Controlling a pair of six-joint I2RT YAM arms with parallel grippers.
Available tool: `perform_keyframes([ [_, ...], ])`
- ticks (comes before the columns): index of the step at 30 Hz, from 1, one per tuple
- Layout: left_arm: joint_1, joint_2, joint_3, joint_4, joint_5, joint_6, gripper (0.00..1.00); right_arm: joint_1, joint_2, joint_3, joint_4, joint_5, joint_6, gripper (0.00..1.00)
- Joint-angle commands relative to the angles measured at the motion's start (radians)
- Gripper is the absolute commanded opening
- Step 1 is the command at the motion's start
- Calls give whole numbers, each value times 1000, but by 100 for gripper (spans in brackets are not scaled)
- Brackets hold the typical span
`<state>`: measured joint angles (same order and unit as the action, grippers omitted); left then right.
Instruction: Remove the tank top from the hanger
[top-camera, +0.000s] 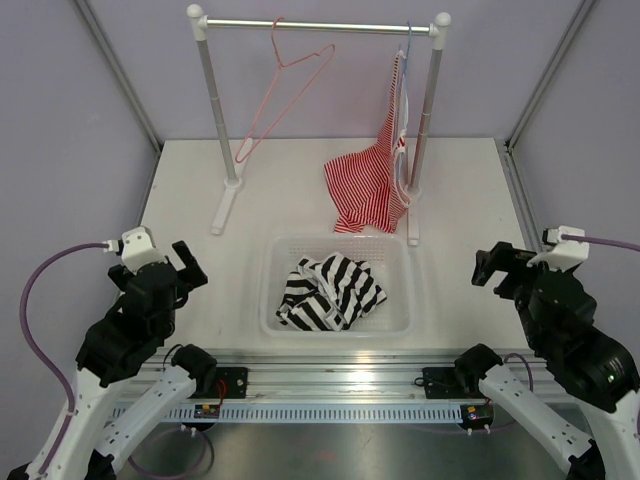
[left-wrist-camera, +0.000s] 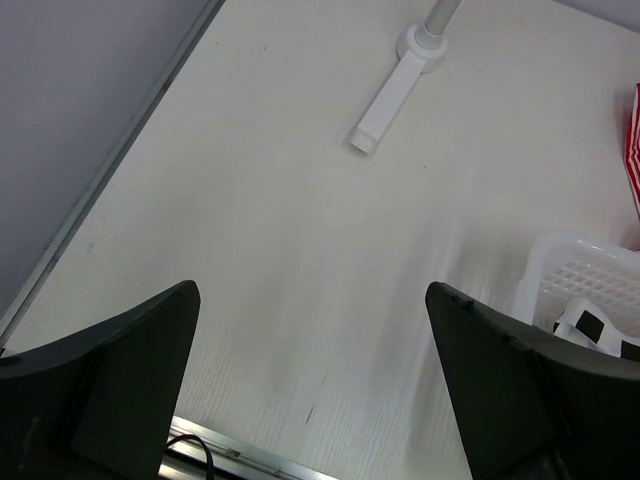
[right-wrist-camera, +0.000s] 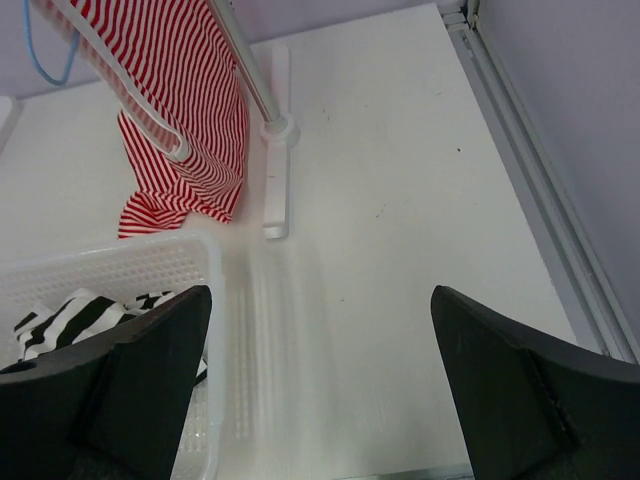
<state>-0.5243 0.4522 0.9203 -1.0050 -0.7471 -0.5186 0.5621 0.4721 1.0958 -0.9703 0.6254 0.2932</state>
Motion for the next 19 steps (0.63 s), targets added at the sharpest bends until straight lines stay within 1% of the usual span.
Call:
perform_keyframes([
  [1, 1, 11, -11, 75, 6, 23, 99, -4, -56, 38, 2, -15, -43, 99],
  [5, 4, 13, -6, 65, -26, 6, 99, -5, -63, 36, 16, 2, -72, 100],
  [11, 30, 0, -18, 95, 8, 37, 99, -5, -12, 24, 36, 2, -83, 99],
  [19, 50, 11, -23, 105, 23, 51, 99, -5, -7, -1, 59, 5, -72, 99],
])
